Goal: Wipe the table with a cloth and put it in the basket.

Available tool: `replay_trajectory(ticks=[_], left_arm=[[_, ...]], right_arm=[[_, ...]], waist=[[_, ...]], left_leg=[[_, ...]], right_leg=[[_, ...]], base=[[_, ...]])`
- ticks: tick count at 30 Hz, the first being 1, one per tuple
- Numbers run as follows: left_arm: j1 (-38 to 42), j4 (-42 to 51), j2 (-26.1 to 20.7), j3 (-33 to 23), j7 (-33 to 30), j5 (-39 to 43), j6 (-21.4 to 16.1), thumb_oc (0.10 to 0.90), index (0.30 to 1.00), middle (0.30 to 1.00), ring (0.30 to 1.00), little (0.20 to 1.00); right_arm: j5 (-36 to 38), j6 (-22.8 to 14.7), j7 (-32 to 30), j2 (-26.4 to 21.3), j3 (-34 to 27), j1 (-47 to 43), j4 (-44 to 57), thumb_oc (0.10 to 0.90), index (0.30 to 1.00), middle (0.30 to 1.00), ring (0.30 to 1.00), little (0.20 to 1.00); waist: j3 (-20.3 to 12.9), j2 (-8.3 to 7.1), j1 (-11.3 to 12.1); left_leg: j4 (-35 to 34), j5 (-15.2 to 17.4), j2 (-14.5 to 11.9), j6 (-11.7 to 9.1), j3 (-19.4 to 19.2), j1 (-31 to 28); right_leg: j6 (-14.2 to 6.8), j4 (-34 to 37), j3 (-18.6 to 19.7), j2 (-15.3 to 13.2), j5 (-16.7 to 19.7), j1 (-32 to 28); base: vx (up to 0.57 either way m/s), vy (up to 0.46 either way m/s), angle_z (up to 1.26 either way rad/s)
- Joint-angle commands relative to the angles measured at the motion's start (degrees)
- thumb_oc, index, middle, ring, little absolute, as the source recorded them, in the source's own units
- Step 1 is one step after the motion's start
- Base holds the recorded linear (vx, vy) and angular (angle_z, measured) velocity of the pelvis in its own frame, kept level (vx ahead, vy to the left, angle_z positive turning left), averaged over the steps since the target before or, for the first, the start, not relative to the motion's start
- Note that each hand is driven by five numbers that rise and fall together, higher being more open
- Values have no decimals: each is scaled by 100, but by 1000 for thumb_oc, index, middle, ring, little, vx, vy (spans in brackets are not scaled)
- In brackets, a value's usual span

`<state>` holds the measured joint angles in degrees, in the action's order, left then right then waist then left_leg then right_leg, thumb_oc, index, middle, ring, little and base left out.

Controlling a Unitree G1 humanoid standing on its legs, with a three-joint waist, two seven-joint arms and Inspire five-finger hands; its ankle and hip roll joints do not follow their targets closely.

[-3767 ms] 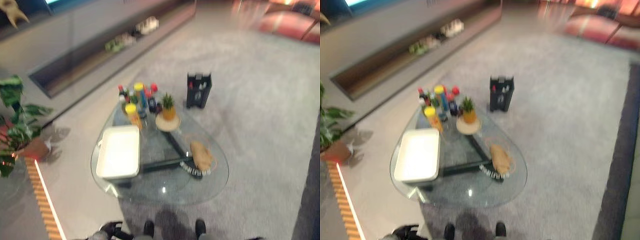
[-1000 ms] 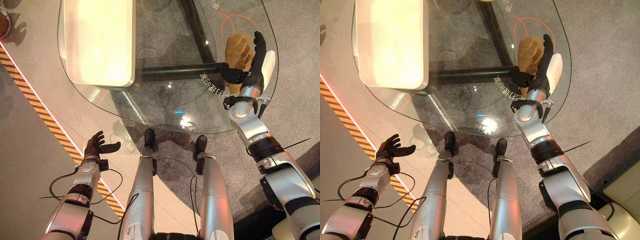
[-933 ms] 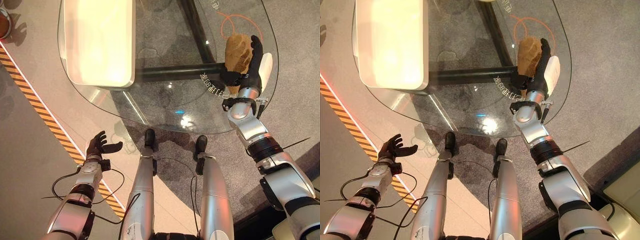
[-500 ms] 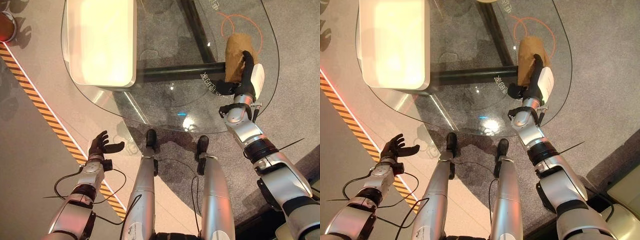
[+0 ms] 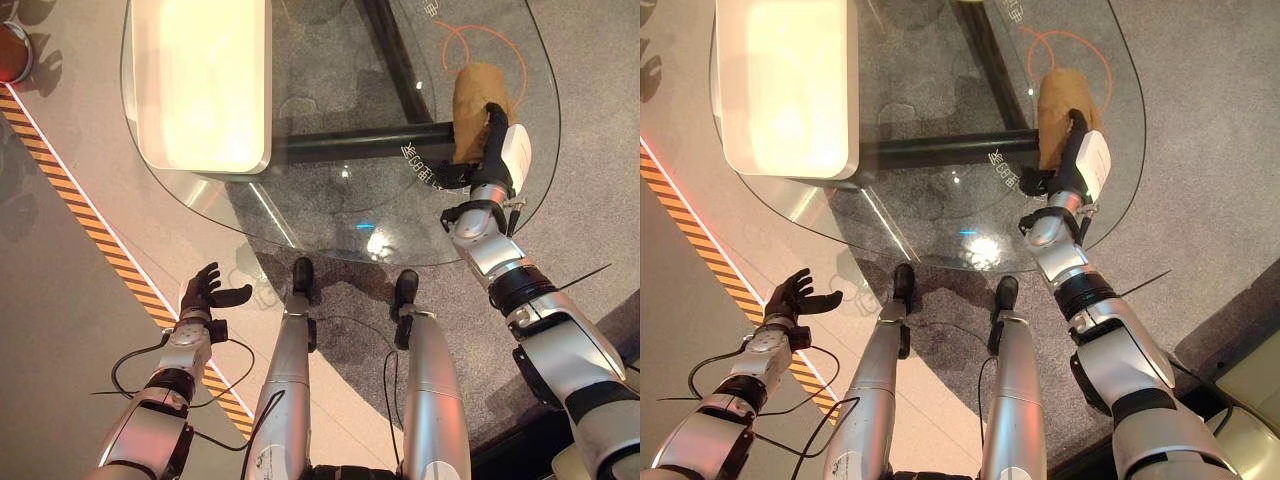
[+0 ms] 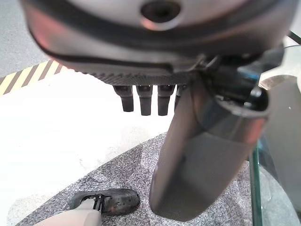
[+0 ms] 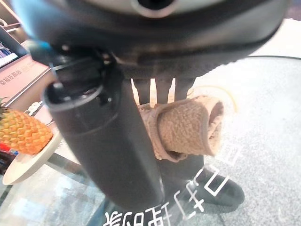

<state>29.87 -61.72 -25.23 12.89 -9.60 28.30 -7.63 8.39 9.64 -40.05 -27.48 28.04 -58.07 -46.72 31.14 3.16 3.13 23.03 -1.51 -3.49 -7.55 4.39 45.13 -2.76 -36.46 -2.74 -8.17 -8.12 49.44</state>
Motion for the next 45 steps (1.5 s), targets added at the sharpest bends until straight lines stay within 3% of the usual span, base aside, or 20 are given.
replay_trajectory(ticks=[1,11,12,13,19,27,45], left_arm=[[-28,-68,-81,8,-217,31,-68,800,900,900,900,900],[-42,0,-106,67,-194,46,-48,800,900,900,900,900],[-40,-11,-109,67,-180,39,-56,800,900,900,900,900],[-32,-13,-101,69,-178,38,-62,800,900,900,900,900],[23,-15,-131,97,-110,79,-55,800,900,900,900,900],[55,39,-158,147,-152,136,-8,800,900,900,900,900],[36,116,-85,147,-202,57,-22,800,900,900,900,900]], right_arm=[[-400,-42,-93,-355,189,-385,-225,800,900,900,900,900],[-670,85,-176,-480,265,-597,-632,800,900,900,900,900],[-690,109,-124,-483,267,-611,-675,668,787,787,787,768],[-746,162,-64,-489,271,-617,-723,100,300,300,300,200],[-923,299,103,-529,394,-649,-1040,100,300,300,300,200],[-984,152,109,-543,436,-645,-1194,100,300,300,300,200],[-1245,17,233,-442,708,-793,-535,100,300,300,300,200]], waist=[[-134,286,73],[-134,348,124],[-134,348,130],[-134,348,132],[-134,378,145],[-134,395,145],[-134,376,166]], left_leg=[[408,359,522,588,-487,107],[433,373,547,634,-471,143],[433,373,547,638,-468,144],[441,369,549,637,-468,156],[424,351,550,651,-474,185],[334,307,562,660,-470,176],[316,286,566,658,-467,241]], right_leg=[[247,542,-427,362,284,-141],[235,461,-432,359,278,-70],[234,454,-437,355,279,-67],[233,448,-441,355,281,-58],[227,453,-451,342,298,-17],[204,525,-456,358,347,-5],[190,551,-493,337,387,58]], base=[[0,0,0],[0,0,0],[0,0,0],[0,0,0],[0,0,0],[-6,-1,2],[-1,0,0]])
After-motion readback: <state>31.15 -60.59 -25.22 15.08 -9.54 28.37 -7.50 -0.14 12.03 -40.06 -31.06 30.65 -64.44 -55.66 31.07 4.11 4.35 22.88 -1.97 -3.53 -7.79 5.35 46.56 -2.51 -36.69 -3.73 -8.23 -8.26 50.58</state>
